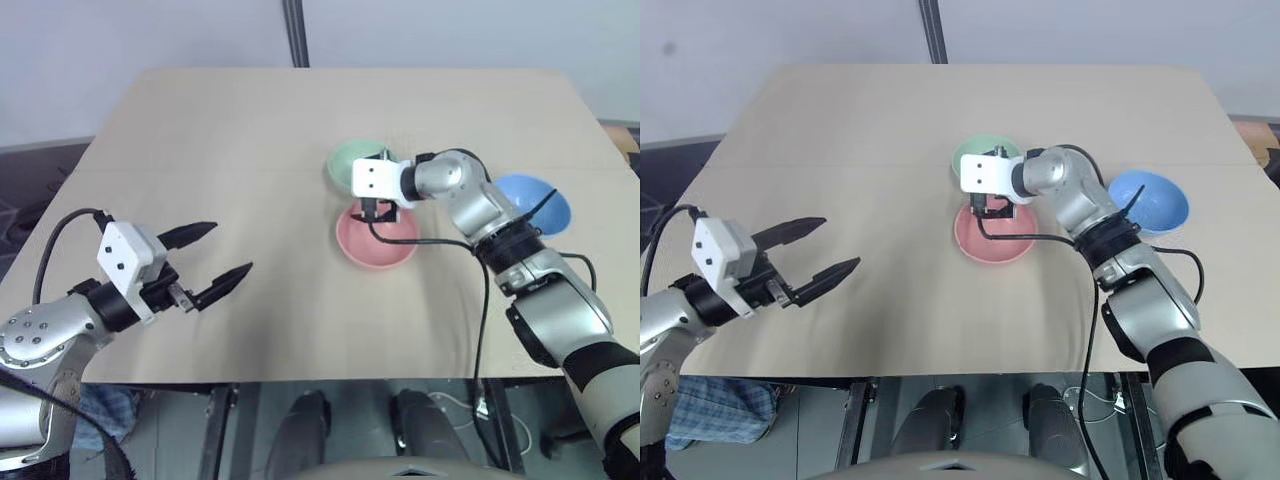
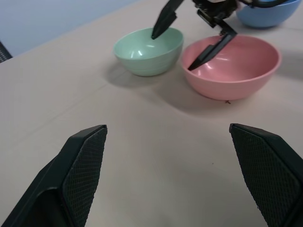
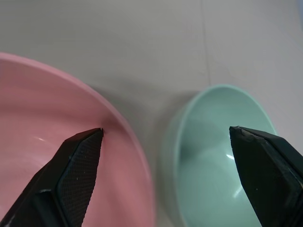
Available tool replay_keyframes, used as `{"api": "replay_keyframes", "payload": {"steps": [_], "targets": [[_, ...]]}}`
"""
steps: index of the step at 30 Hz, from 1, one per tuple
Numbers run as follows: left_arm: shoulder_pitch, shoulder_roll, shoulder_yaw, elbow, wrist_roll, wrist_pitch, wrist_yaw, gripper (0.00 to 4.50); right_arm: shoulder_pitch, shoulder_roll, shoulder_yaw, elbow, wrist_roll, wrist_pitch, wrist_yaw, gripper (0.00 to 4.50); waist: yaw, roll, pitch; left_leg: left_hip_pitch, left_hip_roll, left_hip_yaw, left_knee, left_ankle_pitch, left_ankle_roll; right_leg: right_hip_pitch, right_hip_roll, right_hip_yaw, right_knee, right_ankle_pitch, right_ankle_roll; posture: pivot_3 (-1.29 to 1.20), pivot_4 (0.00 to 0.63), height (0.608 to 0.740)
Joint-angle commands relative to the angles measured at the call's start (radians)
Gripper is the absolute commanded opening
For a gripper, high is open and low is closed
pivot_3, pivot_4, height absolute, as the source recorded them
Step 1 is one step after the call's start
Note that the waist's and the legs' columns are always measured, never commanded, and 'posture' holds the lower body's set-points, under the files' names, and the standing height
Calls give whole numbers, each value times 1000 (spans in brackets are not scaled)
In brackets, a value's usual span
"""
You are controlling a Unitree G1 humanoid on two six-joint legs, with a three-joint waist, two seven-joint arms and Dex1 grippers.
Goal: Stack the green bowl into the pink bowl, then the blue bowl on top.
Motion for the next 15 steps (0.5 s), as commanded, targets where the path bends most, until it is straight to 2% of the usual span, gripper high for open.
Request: {"api": "replay_keyframes", "payload": {"steps": [1, 6, 15], "targets": [[-10, 16, 6, -4, 0, -23, -3, 4372, -39, 9, -4, 21, -21, 25, -7, 4500, -1, 0, 0, 0, 0, 0, 0, 0, 0, 0, 0, 0, 0, 0, 0, 0, 150, 740], [-18, 17, -3, -10, -1, -19, 2, 4372, -59, -6, -47, -9, 39, 55, 100, 4500, -3, 0, 0, 0, 0, 0, 0, 0, 0, 0, 0, 0, 0, 0, 0, 0, 150, 740], [-27, 11, -23, -3, 6, -26, 4, 4372, -94, 15, -133, -90, 163, 264, 203, 4500, -9, 0, 0, 0, 0, 0, -1, 0, 0, -1, 0, 0, 0, 0, 0, 0, 150, 740]]}}
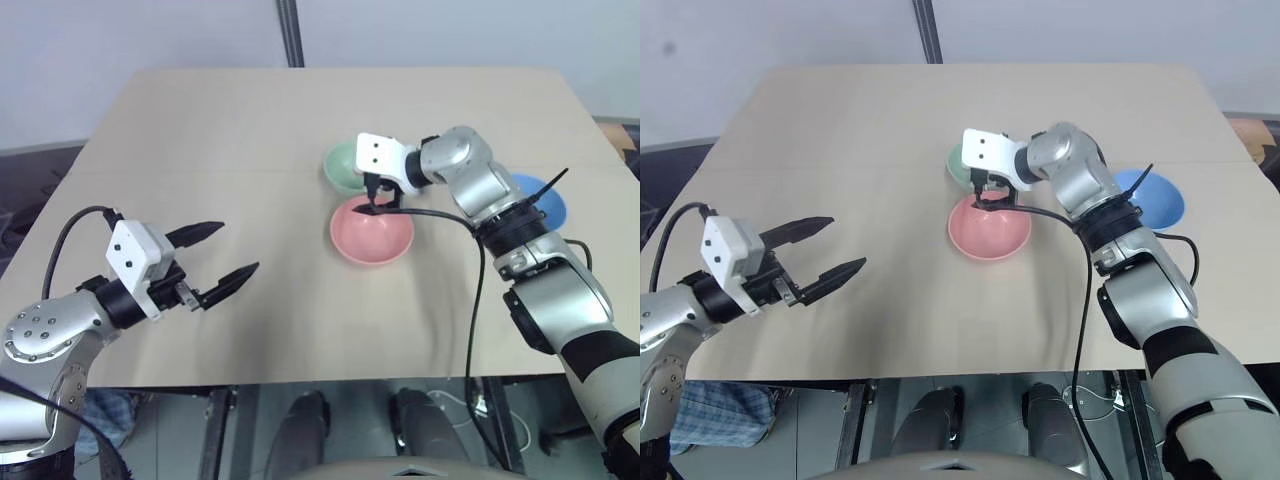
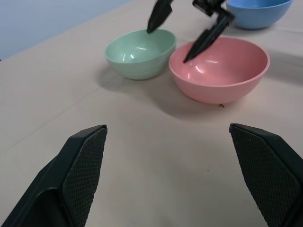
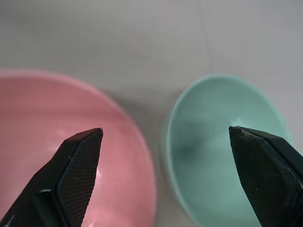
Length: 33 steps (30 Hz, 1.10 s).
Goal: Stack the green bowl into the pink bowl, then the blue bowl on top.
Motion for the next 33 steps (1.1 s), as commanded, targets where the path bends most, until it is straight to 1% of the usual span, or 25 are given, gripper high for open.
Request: {"api": "replay_keyframes", "payload": {"steps": [1, 5, 10, 15, 21, 29, 30, 31, 32, 33], "targets": [[-12, 10, -4, -5, 5, -25, 2, 4372, -44, 23, -49, -47, 52, 102, 1, 4500, 0, 0, 0, 0, 0, 0, 0, 0, 0, 0, 0, 0, 0, 0, 0, 0, 150, 740], [-16, 12, -10, -1, 5, -28, 3, 4372, -52, 59, -45, -27, 36, 184, -70, 4500, 0, 0, 0, 0, 0, 0, 0, 0, 0, 0, 0, 0, 0, 0, 0, 0, 150, 740], [-16, 15, -12, 2, 3, -31, 3, 4372, -60, 87, -47, 20, 24, 221, -162, 4500, 0, 0, 0, -1, 0, 0, 0, 0, 0, -2, 0, 0, 0, 0, 0, 0, 150, 740], [-19, 17, -13, 6, 3, -34, 1, 4372, -72, 98, -41, 83, 8, 187, -236, 4500, -1, 0, 0, -1, 0, 0, 0, 0, 0, -2, 0, 0, 0, 0, 0, 0, 150, 740], [-25, 19, -18, 7, 6, -34, 5, 4372, -81, 93, 1, 176, -64, 97, -321, 4500, -2, 0, 0, -2, 0, 1, -1, 0, 0, -3, 0, 1, 0, 0, 0, 0, 150, 740], [-18, 21, -14, 7, 9, -36, 7, 4372, -62, 106, 16, 188, -91, 43, -323, 4500, -2, 0, 0, -2, 0, 2, -1, 0, 0, -4, 0, 1, 0, 0, 0, 0, 150, 740], [-18, 20, -15, 8, 11, -37, 8, 4500, -57, 107, 18, 184, -91, 41, -321, 4085, -2, 0, 0, -2, 0, 2, -1, 0, 0, -4, 0, 1, 0, 0, 0, 0, 150, 740], [-18, 20, -15, 9, 13, -38, 8, 4500, -52, 108, 19, 180, -92, 39, -318, 3777, -2, 0, 0, -2, 0, 2, -1, 0, 0, -4, 0, 1, 1, 0, 0, 0, 150, 740], [-17, 20, -15, 9, 14, -38, 8, 4500, -47, 109, 20, 175, -92, 38, -316, 3275, -2, 0, 0, -2, 0, 1, -1, 0, 0, -4, 0, 1, 1, 0, 0, 0, 150, 740], [-17, 20, -14, 9, 15, -38, 8, 4500, -44, 110, 21, 171, -92, 37, -313, 2873, -2, 0, 0, -2, 0, 1, -1, 0, 0, -4, 0, 1, 1, 0, 0, 0, 150, 740]]}}
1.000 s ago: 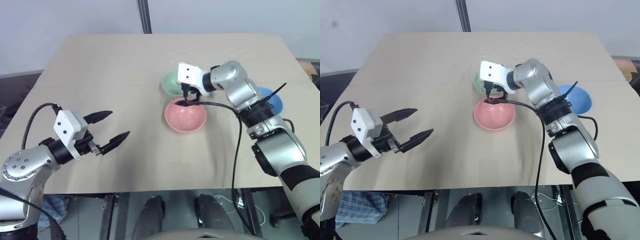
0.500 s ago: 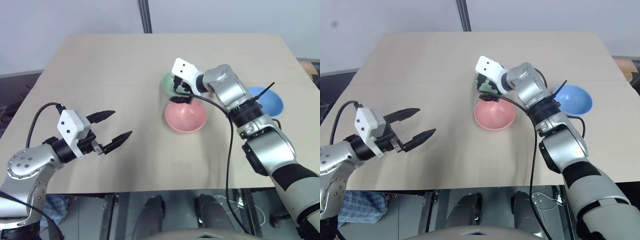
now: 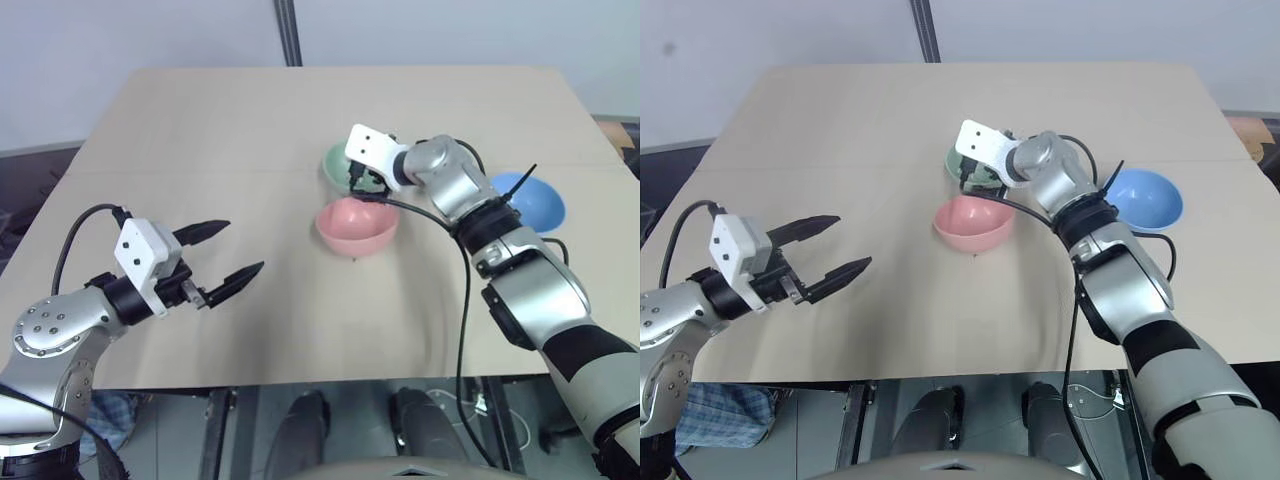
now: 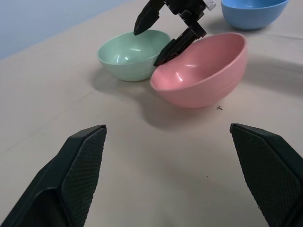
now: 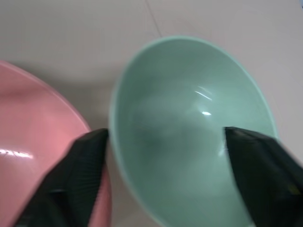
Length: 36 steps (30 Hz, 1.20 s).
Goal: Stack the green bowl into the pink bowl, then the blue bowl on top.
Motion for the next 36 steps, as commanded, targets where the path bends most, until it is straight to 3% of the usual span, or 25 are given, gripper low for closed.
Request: {"api": "replay_keyframes", "payload": {"steps": [1, 3, 6, 16, 22, 31, 36], "targets": [[1, 14, 15, -8, 6, -21, 2, 4500, 4, 3, 1, -46, -5, -18, 10, 2244, 0, 0, 0, 0, 0, 0, 0, 0, 0, 0, 0, 0, 0, 0, 0, 0, 150, 740], [0, 14, 15, -6, 9, -21, 2, 4500, 9, 3, 2, -53, -5, -18, 12, 1555, 0, 0, 0, 0, 0, 0, 0, 0, 0, 0, 0, 0, 0, 0, 0, 0, 150, 740], [-1, 14, 14, -4, 13, -21, 1, 4500, 21, 5, 3, -62, -7, -15, 18, 59, 0, 0, 0, 0, 0, 0, 0, 0, 0, 0, 0, 0, 0, 0, 0, 0, 150, 740], [-6, 14, 10, 1, 17, -23, 2, 4500, 49, 5, 4, -105, -12, -1, 29, 59, 0, 0, 0, 0, 0, 0, 0, 0, 0, 0, 0, 0, 0, 0, 0, 0, 150, 740], [-2, 11, 10, -6, 12, -21, 1, 4500, 78, -60, -16, -279, 16, -32, 96, 59, 2, 0, 0, -1, 0, 0, 0, 0, 0, -1, 0, 0, 0, 0, 0, 0, 150, 740], [8, 2, 4, -10, -3, -31, -10, 4500, 297, -311, -62, -824, 233, -72, 430, 59, 4, 0, 0, -1, 0, -1, 0, 0, 0, 0, -1, -1, 0, 0, 0, 0, 150, 740], [0, 14, -3, 2, -15, -36, -41, 4500, 409, -464, -64, -1002, 309, -65, 551, 59, 11, -1, 0, -1, 0, -1, 1, 0, 0, 2, -1, -2, -1, 0, 0, 0, 150, 740]]}}
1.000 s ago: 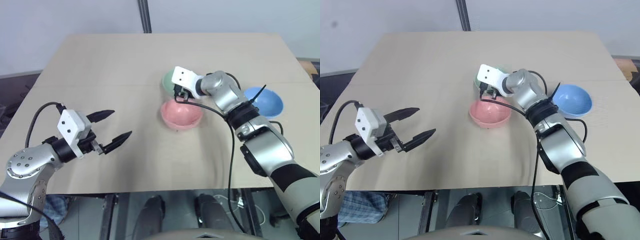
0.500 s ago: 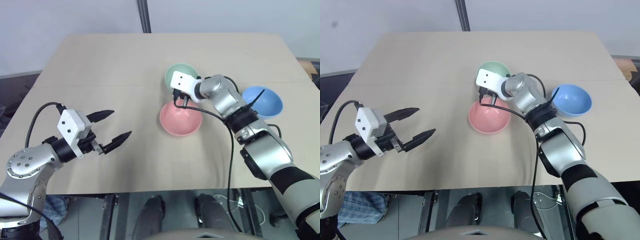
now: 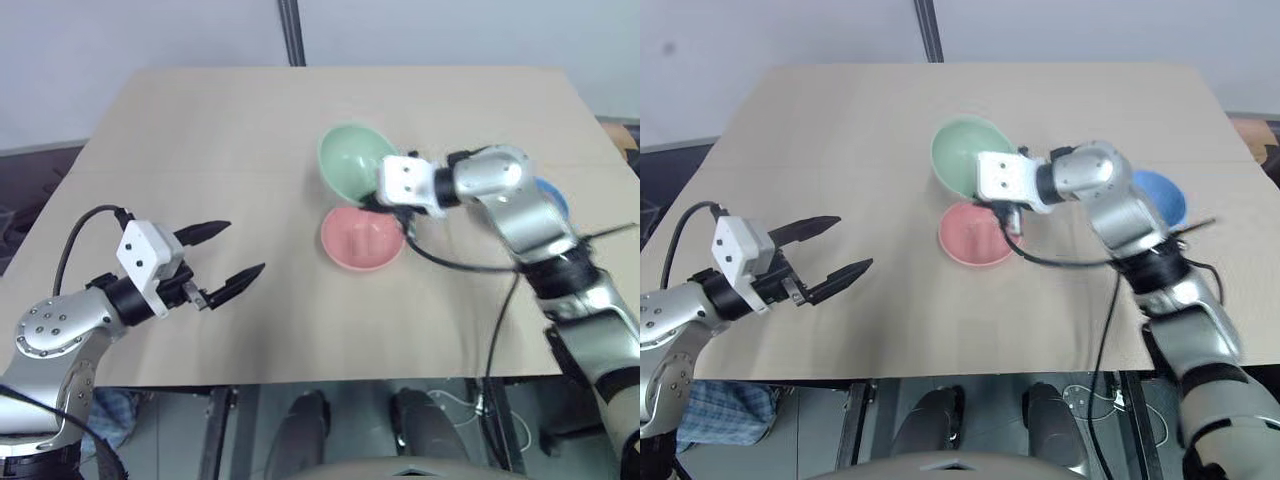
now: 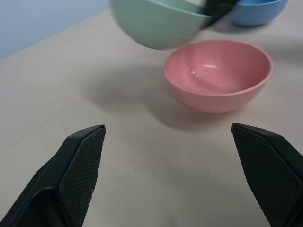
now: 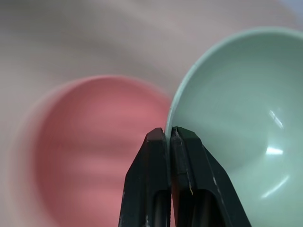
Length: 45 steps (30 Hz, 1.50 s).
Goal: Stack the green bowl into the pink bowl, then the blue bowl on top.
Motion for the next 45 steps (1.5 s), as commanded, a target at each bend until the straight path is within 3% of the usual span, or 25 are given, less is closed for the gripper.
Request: {"api": "replay_keyframes", "payload": {"steps": [1, 15, 16, 18, 23, 29, 32, 40, 45], "targets": [[-7, 19, 1, -4, -25, -15, -34, 4500, 42, -71, -25, -140, 56, 6, 70, 59, 0, 0, 0, 0, 0, 0, 0, 0, 0, 0, 0, 0, 0, 0, 0, 0, 150, 740], [-44, 46, -35, 35, -24, -27, -110, 4500, 86, -92, 23, -217, 31, 65, 40, 59, 3, 0, 0, 1, 0, 0, 1, 0, 0, 1, 0, 0, 0, 0, 0, 0, 150, 740], [-47, 45, -36, 37, -23, -28, -110, 4500, 86, -90, 22, -220, 35, 71, 37, 662, 4, 0, 0, 1, 0, 0, 1, 0, 0, 1, 0, 0, 0, 0, 0, 0, 150, 740], [-50, 44, -38, 37, -21, -28, -110, 4500, 86, -87, 18, -228, 43, 88, 31, 1353, 4, 0, 0, 1, 0, 0, 1, 0, 0, 1, 0, 0, 0, 0, 0, 0, 150, 740], [-48, 42, -39, 33, -23, -27, -110, 4500, 79, -85, 12, -245, 50, 141, 15, 3600, 4, 0, 0, 1, 0, 0, 1, 0, 0, 1, 0, 0, 1, 0, 0, 0, 150, 740], [-47, 39, -41, 29, -30, -27, -111, 4500, 71, -157, -78, -250, 142, 266, 45, 3600, 10, 0, 0, 1, 0, 0, 1, 0, 0, 1, 0, 0, 0, 0, 0, 0, 150, 740], [-46, 36, -45, 22, -41, -27, -117, 4500, 44, -188, -157, -147, 154, 304, -7, 3600, 15, 0, 0, 1, 0, 0, 1, 0, 0, 1, 0, 0, 0, 0, 0, 0, 150, 740], [-124, 24, -84, 16, -115, 10, -123, 4500, 16, -319, -191, 315, -44, 283, -249, 3600, 24, -1, 1, 1, 0, 1, 2, 0, 0, 2, 0, 0, -1, 0, 0, 0, 150, 740], [-195, 24, -118, 37, -138, 23, -132, 4500, 63, -355, -183, 409, -87, 310, -284, 3600, 16, -1, 1, 0, 0, 2, 1, 0, 0, 1, 0, 1, -1, 0, 0, 0, 150, 740]]}}
